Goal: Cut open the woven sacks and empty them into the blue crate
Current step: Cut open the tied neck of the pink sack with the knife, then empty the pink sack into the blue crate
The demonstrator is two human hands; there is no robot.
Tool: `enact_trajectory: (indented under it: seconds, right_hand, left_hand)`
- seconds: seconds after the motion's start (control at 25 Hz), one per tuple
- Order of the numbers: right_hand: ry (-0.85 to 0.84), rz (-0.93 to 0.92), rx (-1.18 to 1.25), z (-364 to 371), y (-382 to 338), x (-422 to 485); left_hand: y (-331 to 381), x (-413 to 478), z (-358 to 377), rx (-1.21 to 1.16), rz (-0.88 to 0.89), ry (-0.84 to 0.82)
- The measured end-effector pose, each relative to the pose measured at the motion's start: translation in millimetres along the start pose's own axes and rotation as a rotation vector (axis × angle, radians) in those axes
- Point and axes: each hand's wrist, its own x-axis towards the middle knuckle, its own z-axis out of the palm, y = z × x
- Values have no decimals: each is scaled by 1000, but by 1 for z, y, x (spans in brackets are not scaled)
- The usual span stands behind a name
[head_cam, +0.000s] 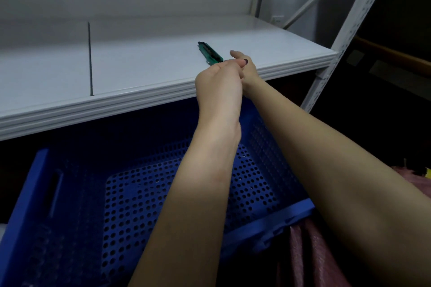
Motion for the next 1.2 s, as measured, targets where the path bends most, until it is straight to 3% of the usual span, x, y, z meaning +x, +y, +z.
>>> enact_trajectory:
  seconds: [0.08,0.2,0.56,0.88,0.96,1.08,1.2]
  right_hand:
    - [-159,-80,-102,-16,7,-9]
    - [-201,-53,-165,-55,18,-25]
    - [209,-117,-528,-255,55,-148]
    - [320,252,-798,-387,93,-273]
    - [400,379,-740,-397,126,-296]
    - [339,588,-685,-387,171,-320]
    - [323,720,-518,-381,194,-324]
  left_hand:
    - [-2,0,3,47,51,6]
    - [-8,2,11,104,35,-9]
    - [-94,-68,97,512,-204,-508]
    - [-159,-134,153,767,-185,-818]
    - [-170,-138,157,938,-51,-816]
    - [-184,-135,154,1508,450,-760]
    - [-202,-134,153,1747,527,-708]
